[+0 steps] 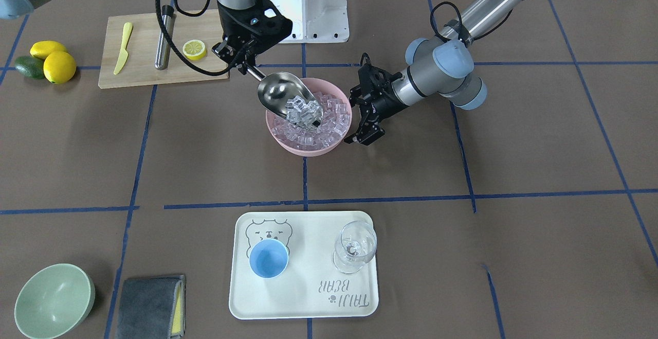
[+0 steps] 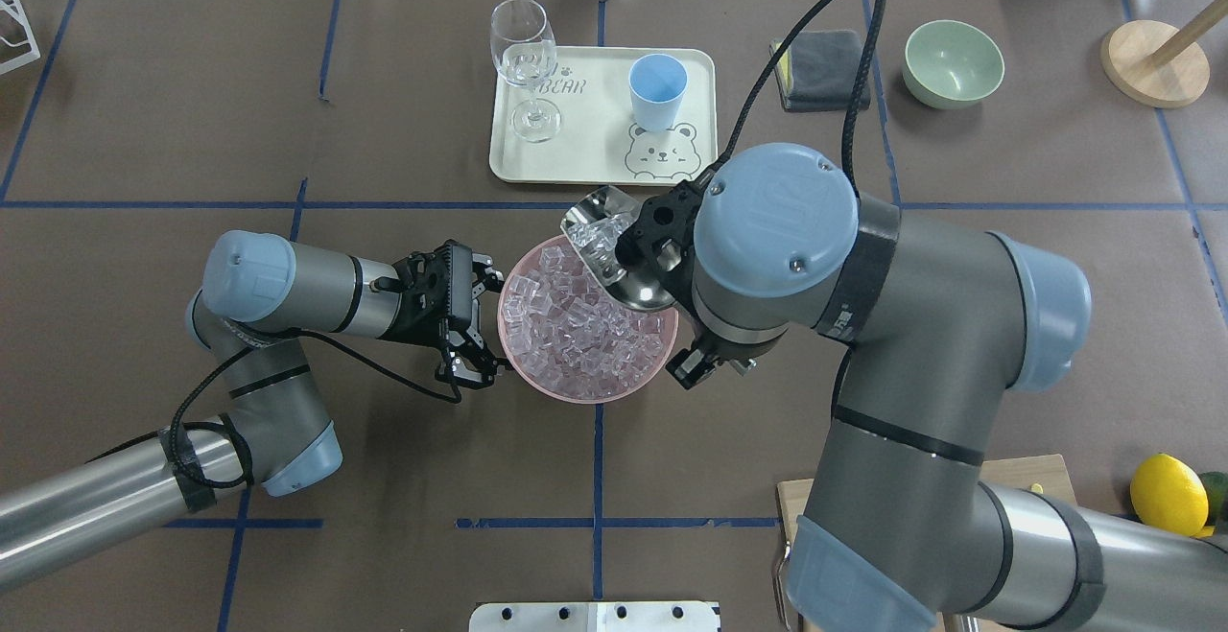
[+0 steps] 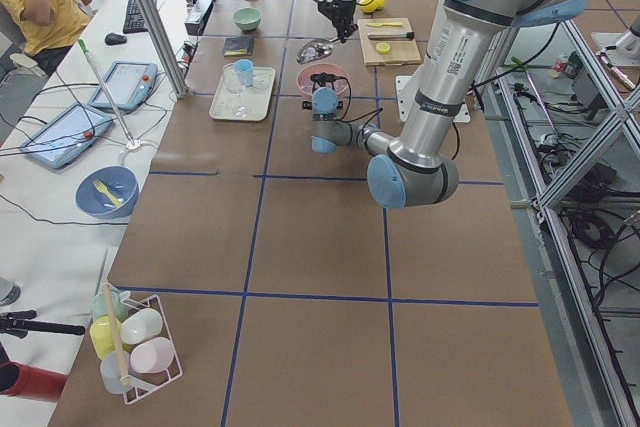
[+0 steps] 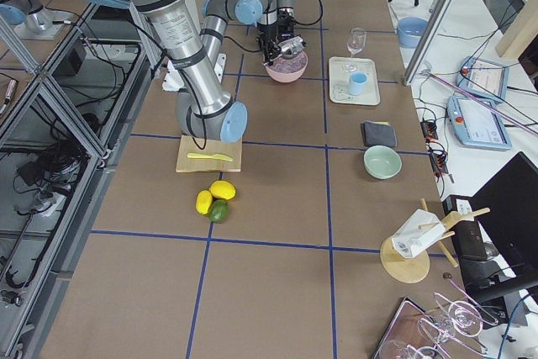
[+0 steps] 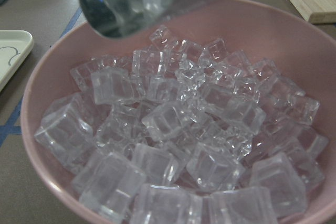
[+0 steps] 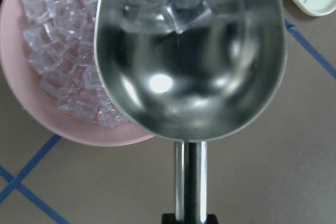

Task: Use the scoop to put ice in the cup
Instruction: 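Lift the ice-filled scoop and carry it to the light-blue cup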

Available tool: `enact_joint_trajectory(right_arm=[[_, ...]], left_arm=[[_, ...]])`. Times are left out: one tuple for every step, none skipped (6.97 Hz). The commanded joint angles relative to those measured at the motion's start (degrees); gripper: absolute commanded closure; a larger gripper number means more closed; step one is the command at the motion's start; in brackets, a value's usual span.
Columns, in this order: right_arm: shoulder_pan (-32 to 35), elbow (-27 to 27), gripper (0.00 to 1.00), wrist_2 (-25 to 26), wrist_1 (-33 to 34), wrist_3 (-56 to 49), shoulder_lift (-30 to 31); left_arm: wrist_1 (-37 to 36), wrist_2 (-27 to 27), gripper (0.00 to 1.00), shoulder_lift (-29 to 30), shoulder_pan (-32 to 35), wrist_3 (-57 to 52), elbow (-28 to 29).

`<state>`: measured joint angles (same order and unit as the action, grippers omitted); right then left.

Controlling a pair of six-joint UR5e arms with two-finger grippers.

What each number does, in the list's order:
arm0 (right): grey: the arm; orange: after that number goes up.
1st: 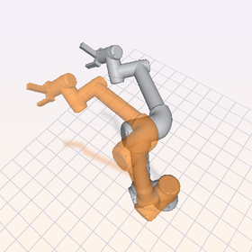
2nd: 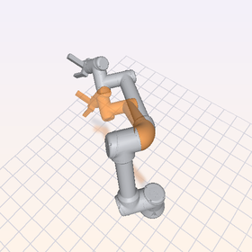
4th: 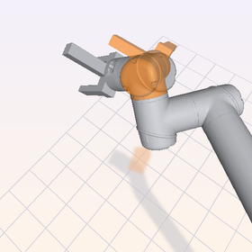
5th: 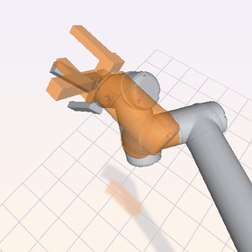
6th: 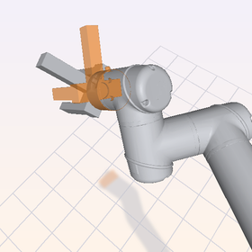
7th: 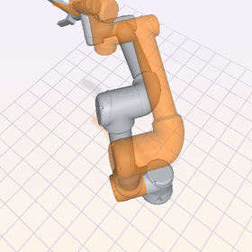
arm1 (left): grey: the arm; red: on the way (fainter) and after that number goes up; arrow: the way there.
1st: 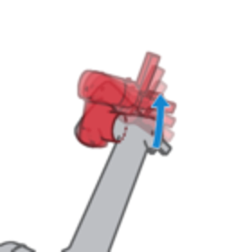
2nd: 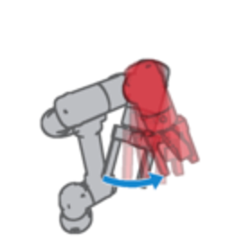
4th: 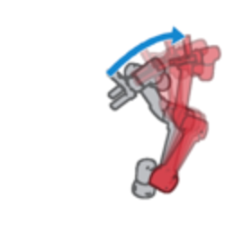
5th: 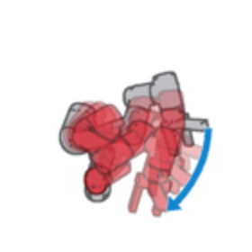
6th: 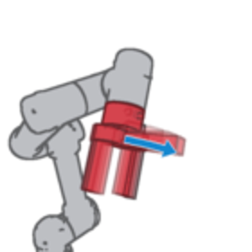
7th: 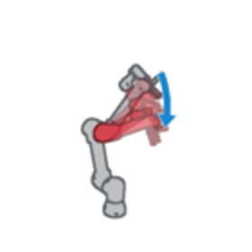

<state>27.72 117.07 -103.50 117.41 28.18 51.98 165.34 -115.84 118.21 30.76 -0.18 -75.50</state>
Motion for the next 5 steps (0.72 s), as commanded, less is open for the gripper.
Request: enact_joint_trajectory(right_arm=[[6.3, -2.1, 1.00, -3.2, 0.5, 0.3, 0.1], [9.4, -4.4, 1.00, -6.2, 0.4, -0.8, -0.4], [11.5, -6.0, 1.00, -6.5, 0.5, -3.2, -0.5], [13.7, -8.4, 1.00, -8.2, 0.5, -4.4, -1.4], [16.0, -12.4, 1.00, -9.9, 1.5, -7.5, -3.8]], left_arm=[[0.0, 0.0, 0.00, 0.0, 0.0, 0.0, 0.0], [0.1, 0.0, 0.00, 0.0, 0.0, 0.0, 0.0], [0.1, 0.0, 0.00, -0.1, 0.0, 0.0, 0.0], [0.1, 0.0, 0.00, 0.0, 0.0, 0.0, 0.0], [0.1, 0.0, 0.00, 0.0, 0.0, 0.0, 0.0]])
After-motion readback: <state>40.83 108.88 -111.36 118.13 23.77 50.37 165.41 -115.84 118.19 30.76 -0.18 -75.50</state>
